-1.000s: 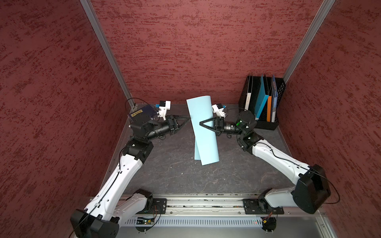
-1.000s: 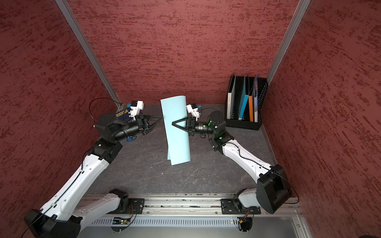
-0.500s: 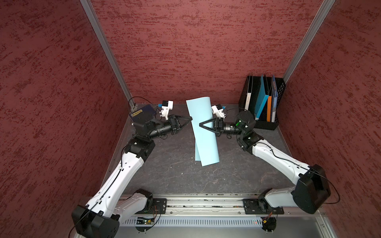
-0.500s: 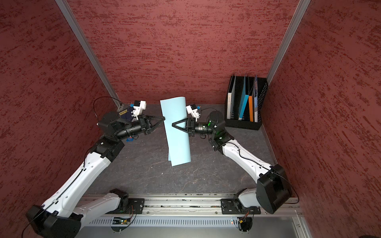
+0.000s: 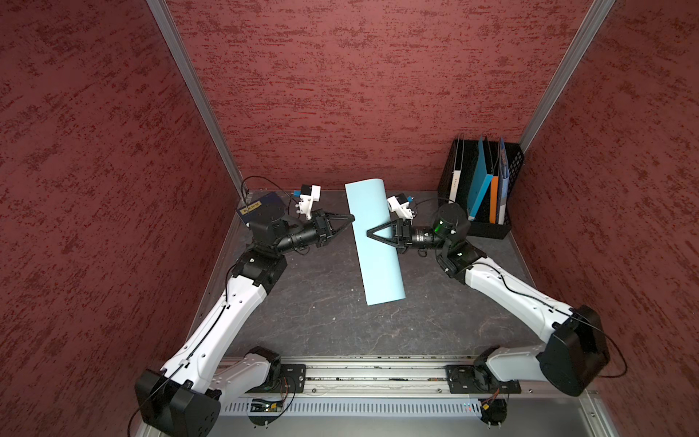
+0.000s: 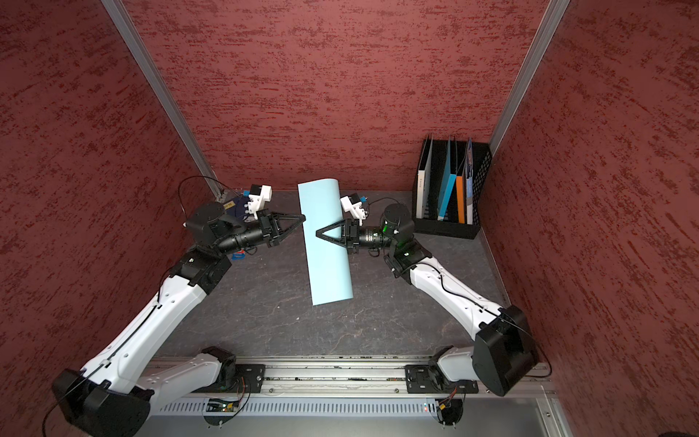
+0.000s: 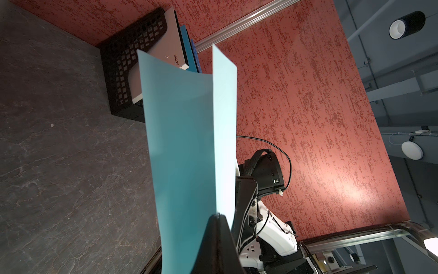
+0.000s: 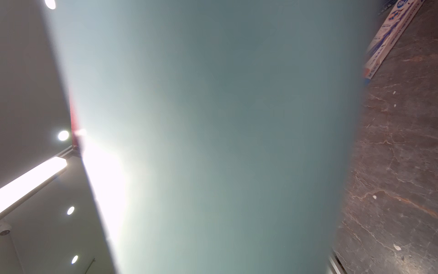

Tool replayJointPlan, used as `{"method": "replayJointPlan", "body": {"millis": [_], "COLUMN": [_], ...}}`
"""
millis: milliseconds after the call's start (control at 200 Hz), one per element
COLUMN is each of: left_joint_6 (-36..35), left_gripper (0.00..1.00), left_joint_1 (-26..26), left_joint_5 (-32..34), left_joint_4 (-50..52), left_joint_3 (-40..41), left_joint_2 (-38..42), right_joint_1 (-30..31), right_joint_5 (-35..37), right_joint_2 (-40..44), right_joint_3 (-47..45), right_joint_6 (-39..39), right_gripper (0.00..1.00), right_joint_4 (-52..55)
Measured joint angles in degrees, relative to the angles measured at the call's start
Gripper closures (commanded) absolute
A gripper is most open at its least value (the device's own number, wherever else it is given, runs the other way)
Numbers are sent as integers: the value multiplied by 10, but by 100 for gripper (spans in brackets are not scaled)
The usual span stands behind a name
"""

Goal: Fold the rectangular paper in half along the long edge
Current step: Fold the paper.

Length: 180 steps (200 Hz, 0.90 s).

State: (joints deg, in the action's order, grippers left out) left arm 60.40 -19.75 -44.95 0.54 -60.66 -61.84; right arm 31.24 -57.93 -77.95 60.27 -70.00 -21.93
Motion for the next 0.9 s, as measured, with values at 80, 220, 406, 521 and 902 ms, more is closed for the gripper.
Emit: {"method": "replayJointPlan", "body": {"millis": [80,220,406,521,902], "left_joint_6": [-1,-3,-3,-3,-2], "left_gripper": [99,98,98,98,98], "left_joint_1": [0,-2,-3,-3,-6], "left_joint_5": [0,0,0,0,0], "left_joint_4": [0,0,-2,-3,-7], "left_joint_3": [0,0,0,0,0], "left_joint_2": [0,0,-4,-7,-12], "right_joint_1": [0,0,0,0,14], "right_joint_5": [-4,-8,-11,-12,-13], "right_joint_2": [4,7,9,9,9], "right_joint_3": [0,0,0,0,0], "right_joint_6": [2,4,3,0,0], "right_gripper": [40,43,41,38,39], "right_joint_4": [5,9,8,7,8]}}
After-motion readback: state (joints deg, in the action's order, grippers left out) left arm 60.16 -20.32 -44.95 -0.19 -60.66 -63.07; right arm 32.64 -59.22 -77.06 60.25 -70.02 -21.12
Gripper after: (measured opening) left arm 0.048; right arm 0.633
